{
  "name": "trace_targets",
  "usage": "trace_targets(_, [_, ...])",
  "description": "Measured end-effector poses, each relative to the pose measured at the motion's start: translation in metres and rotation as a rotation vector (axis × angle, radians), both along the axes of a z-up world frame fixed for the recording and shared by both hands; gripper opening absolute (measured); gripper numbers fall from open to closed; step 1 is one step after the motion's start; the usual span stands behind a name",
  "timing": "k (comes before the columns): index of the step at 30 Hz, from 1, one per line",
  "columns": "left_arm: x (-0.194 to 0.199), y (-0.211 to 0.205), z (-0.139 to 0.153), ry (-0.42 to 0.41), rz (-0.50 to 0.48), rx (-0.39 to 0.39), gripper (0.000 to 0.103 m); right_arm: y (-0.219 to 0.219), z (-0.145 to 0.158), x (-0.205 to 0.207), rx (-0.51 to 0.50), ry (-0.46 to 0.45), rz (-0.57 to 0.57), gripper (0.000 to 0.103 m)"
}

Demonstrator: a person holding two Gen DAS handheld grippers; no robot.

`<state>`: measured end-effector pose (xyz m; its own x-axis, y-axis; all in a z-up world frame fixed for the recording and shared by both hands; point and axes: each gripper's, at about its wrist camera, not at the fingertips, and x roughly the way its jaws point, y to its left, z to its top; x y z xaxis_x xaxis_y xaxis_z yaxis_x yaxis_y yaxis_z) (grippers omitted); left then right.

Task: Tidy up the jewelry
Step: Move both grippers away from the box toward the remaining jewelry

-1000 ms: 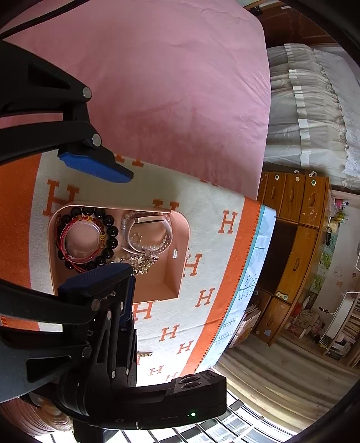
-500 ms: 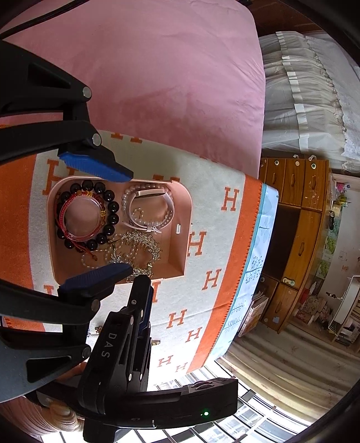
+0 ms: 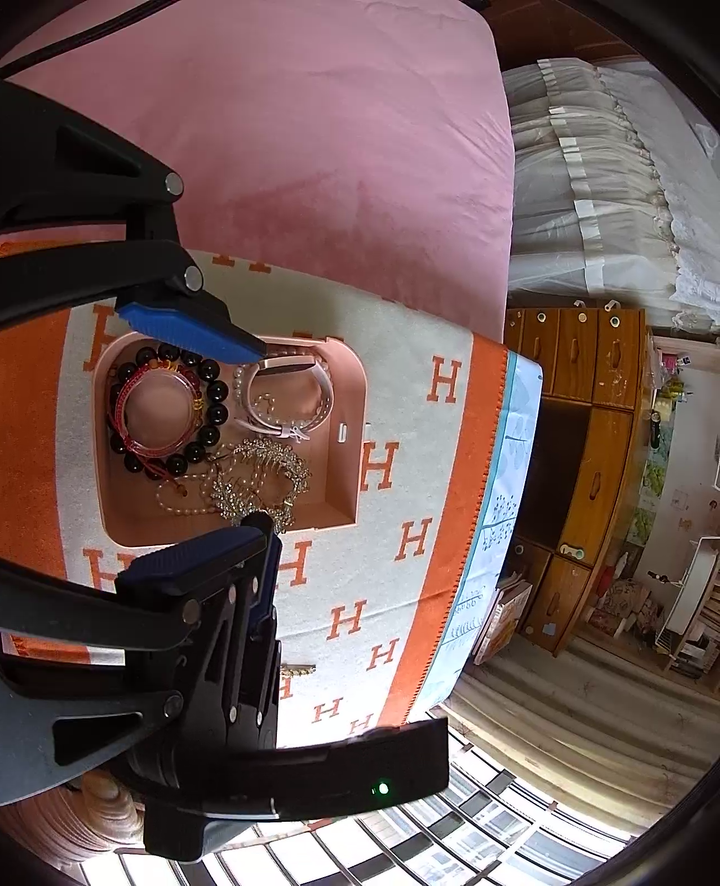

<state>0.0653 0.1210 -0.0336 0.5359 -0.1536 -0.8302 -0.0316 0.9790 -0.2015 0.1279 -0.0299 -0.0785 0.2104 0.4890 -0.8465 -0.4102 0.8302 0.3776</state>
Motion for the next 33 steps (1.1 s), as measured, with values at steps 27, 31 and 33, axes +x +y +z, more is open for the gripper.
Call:
trace_targets(27, [-0.007,-0.121,0.016,-0.046,-0.232,0.070,0.074,-0.189,0.052,-0.045,0.002,-0.159,-0.282,0.015])
trace_targets(31, [0.001,-0.158,-0.002,-0.001,-0.295,0.091,0.074,-0.214,0.045,-0.049,0.006,-0.152,-0.323,0.015])
trace_targets(33, [0.009,-0.175,-0.016,0.041,-0.312,0.099,0.074,-0.224,0.037,-0.048,0.007,-0.136,-0.336,0.015])
